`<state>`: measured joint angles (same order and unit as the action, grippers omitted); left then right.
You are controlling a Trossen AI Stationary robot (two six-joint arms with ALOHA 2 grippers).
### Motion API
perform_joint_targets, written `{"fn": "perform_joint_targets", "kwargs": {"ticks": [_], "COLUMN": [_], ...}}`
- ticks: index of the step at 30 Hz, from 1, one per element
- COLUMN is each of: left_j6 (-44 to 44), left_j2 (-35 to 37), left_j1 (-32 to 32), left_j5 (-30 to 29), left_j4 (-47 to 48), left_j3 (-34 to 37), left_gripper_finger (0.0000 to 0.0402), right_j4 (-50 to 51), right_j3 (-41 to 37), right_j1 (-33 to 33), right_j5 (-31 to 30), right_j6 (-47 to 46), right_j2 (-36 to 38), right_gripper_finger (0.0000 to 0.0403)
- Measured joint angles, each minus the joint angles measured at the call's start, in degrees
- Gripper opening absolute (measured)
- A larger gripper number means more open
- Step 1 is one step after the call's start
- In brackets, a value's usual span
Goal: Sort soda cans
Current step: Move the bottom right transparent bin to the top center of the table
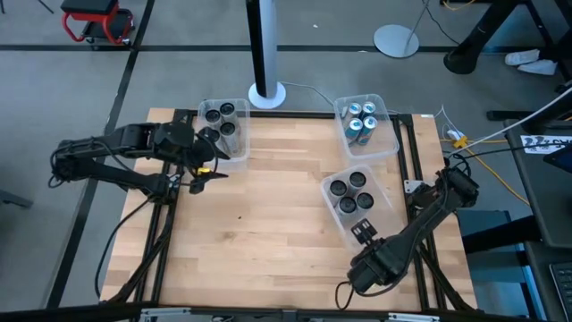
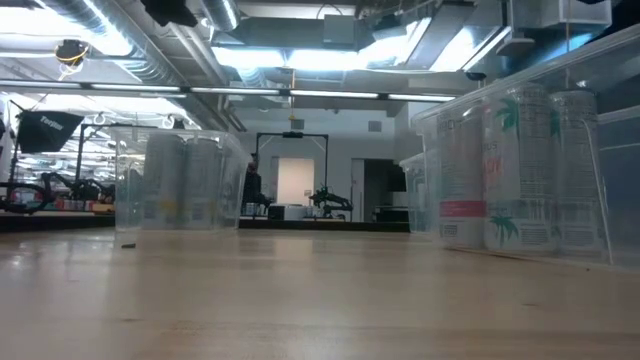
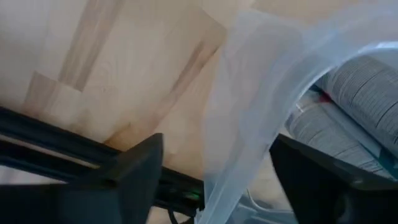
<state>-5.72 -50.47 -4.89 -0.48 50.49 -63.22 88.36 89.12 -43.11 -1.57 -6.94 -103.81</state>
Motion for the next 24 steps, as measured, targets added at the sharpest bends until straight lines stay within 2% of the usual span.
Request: {"fn": "perform_joint_targets", "kwargs": {"ticks": [3, 11, 14, 17, 19, 24], "left_j6": [-0.08, 1.05, 1.16, 1.27, 1.27, 1.61], "left_j2": [-0.38, -0.58, -0.58, -0.58, -0.58, -0.56], "left_j1": [0.0, 0.0, 0.0, 0.0, -0.02, -0.02], "left_j5": [0.01, 0.01, 0.01, 0.01, 0.01, 0.01], "left_j4": [0.04, 0.03, 0.08, 0.08, 0.1, 0.46], "left_j3": [0.0, 0.0, 0.0, 0.0, 0.0, 0.0], "left_gripper_finger": [0.0244, 0.0244, 0.0244, 0.0244, 0.0244, 0.0244], "right_j4": [0.05, 1.26, 0.1, -2.31, -4.57, -10.12], "right_j3": [-0.63, -0.79, -0.8, -0.74, -0.67, -0.52], "right_j1": [-0.02, 0.99, 2.05, 3.68, 5.57, 10.81], "right_j5": [-0.24, -4.09, -7.39, -10.87, -10.9, -11.37], "right_j6": [1.06, 4.52, 6.28, 8.1, 9.25, 11.26], "right_j2": [0.02, 0.02, 0.02, 0.02, 0.04, 0.2], "right_gripper_finger": [0.0236, 0.0032, 0.0028, 0.0047, 0.005, 0.0026]}}
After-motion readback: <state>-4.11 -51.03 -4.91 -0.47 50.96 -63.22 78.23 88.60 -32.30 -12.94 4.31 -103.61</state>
